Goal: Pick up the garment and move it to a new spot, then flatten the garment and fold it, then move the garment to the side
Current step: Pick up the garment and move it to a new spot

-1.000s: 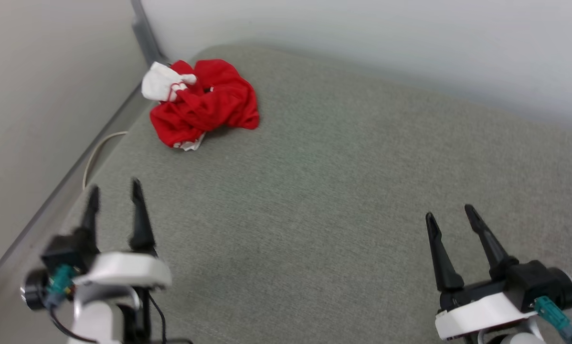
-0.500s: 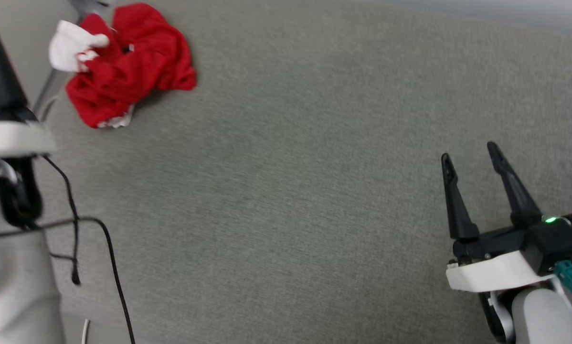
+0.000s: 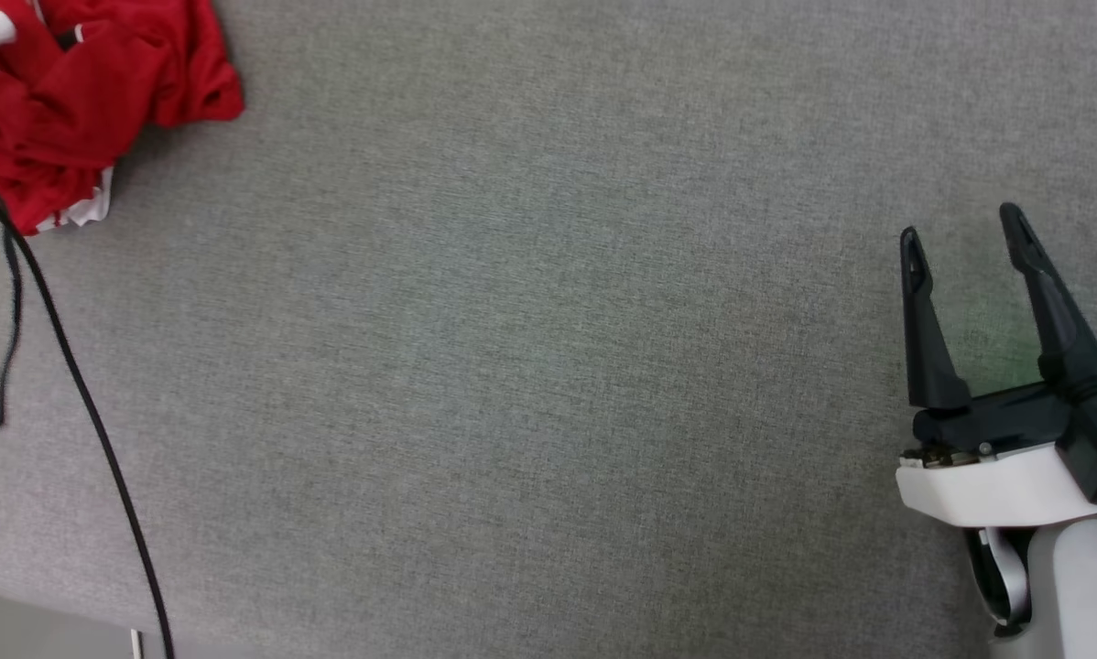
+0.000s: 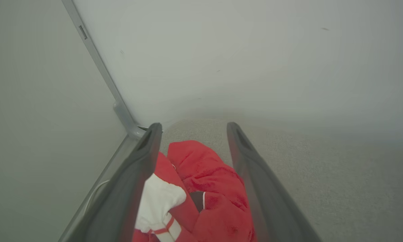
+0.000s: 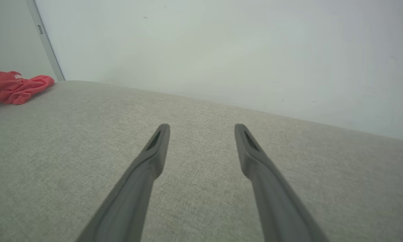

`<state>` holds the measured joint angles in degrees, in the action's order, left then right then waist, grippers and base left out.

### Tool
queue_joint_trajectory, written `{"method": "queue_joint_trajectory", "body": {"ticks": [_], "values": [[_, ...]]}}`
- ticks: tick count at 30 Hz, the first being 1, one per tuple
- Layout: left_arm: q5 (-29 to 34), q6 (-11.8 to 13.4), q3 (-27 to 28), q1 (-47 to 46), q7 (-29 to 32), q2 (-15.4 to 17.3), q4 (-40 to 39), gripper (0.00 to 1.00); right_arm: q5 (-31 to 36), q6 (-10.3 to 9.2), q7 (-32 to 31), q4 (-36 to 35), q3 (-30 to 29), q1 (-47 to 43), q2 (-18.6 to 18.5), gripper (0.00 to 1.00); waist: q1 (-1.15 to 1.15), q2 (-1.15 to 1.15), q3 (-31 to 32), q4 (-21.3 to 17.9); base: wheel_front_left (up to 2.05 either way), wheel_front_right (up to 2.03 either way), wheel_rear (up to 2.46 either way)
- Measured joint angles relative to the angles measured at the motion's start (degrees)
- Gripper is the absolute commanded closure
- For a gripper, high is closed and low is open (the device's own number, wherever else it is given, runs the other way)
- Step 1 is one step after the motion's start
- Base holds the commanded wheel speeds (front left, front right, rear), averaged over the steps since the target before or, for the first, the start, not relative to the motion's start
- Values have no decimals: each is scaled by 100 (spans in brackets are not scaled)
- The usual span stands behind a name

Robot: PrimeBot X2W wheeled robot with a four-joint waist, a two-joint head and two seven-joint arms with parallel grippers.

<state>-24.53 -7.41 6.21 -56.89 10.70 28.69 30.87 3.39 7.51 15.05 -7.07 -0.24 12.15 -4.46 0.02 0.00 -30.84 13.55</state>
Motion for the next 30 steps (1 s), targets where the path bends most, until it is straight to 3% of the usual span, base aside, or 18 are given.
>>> {"method": "queue_joint_trajectory", "body": {"ticks": [7, 13, 20, 28, 29, 30], "values": [[-979, 0, -969, -408, 2033, 876, 109, 0, 22, 0, 0, -98, -11, 115, -46, 0, -1, 0, -248, -116, 0, 0, 0], [-1664, 0, -1450, -472, 3154, 1181, 243, 0, 23, 0, 0, -158, -8, 226, -63, 0, -1, 0, -444, -225, 0, 0, 0], [-2051, 0, -1771, -387, 3572, 1288, 634, 0, 35, 0, 0, -238, 22, 322, -62, 0, -1, 0, -669, -363, 0, 0, 0], [-2094, 1, -1996, -302, 3416, 1025, 1441, 0, 59, 0, 0, -365, 42, 386, -63, 0, -2, 0, -769, -444, 0, 0, 0], [-2094, 1, -2041, -321, 3366, 1004, 1490, 8, 67, 0, 0, -370, 48, 388, -63, 0, -2, 0, -761, -445, 0, 0, 0], [-2093, 1, -2097, -326, 3317, 985, 1518, 69, 70, 0, 0, -371, 56, 390, -63, 0, -2, 0, -745, -445, 0, 0, 0]]}}
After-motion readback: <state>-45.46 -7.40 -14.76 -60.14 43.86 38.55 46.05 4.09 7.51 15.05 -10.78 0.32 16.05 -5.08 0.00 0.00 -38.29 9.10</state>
